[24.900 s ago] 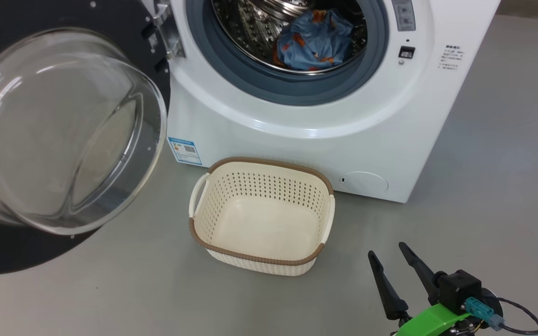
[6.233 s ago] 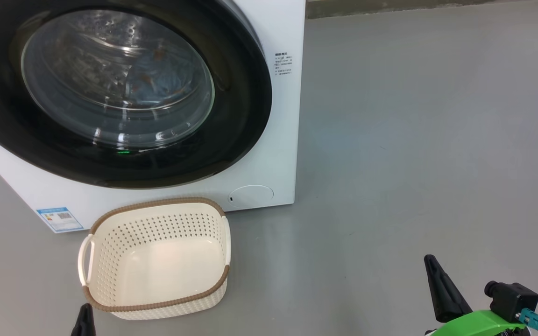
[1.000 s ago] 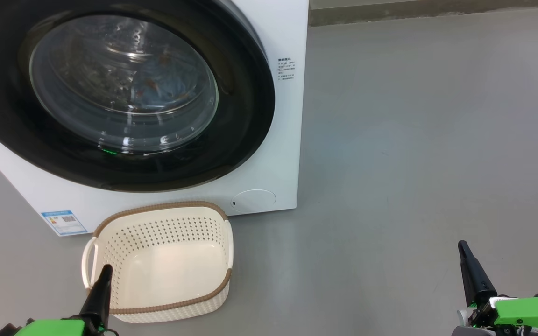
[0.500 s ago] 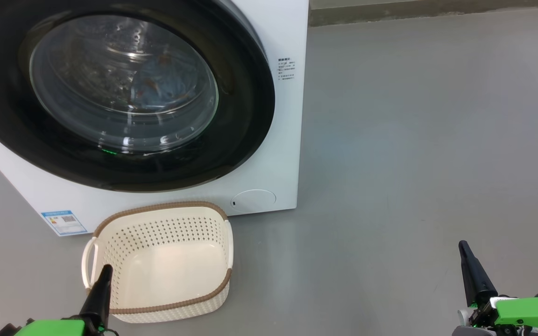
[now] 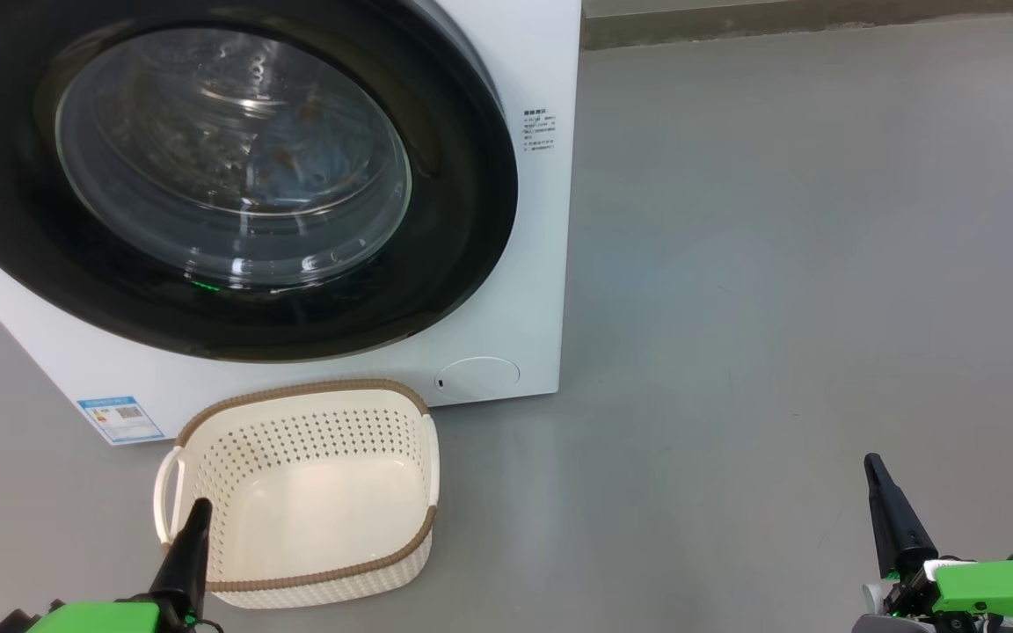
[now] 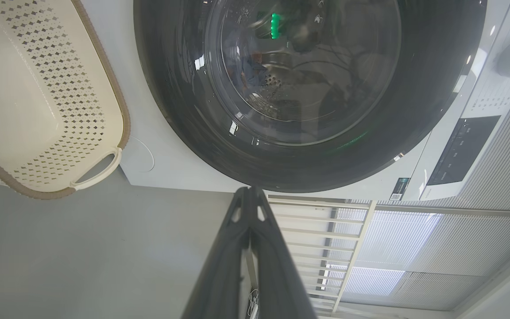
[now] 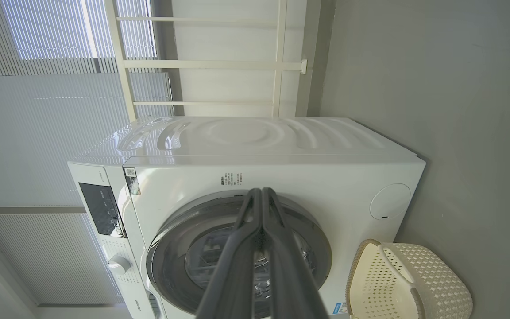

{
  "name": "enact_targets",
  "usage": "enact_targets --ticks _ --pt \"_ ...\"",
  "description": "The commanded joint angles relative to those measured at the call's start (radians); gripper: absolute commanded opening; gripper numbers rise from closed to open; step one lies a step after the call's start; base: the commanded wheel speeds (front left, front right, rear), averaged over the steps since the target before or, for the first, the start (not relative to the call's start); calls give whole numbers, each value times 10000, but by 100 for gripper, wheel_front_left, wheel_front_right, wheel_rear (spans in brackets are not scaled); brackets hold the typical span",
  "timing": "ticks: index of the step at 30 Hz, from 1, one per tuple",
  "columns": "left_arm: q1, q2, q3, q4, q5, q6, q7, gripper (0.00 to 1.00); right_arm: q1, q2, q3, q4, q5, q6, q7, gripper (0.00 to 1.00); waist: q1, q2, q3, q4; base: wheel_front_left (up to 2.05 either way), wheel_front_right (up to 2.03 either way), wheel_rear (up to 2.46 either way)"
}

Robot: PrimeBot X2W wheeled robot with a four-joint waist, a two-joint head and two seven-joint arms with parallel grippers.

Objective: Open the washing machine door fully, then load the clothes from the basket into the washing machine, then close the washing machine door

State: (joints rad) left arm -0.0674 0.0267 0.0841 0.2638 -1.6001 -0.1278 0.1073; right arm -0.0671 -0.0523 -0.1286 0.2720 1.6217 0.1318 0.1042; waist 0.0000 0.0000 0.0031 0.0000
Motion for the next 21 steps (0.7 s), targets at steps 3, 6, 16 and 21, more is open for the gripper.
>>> enact_targets --ticks 3,6,16,21 --pt "-407 236 307 -188 -77 -29 67 0 -402 -32 212 -276 -78 -11 38 0 0 0 0 0 0 0 0" --pt "-407 236 307 -188 -77 -29 67 0 -402 -30 210 -276 -80 -11 40 0 0 0 0 0 0 0 0" --pt "-407 236 307 -188 -77 -29 68 0 -403 -23 200 -275 -89 -11 48 0 0 0 0 0 0 0 0" --pt "-407 236 308 -188 -76 -29 68 0 -404 -20 195 -275 -93 -11 52 0 0 0 0 0 0 0 0"
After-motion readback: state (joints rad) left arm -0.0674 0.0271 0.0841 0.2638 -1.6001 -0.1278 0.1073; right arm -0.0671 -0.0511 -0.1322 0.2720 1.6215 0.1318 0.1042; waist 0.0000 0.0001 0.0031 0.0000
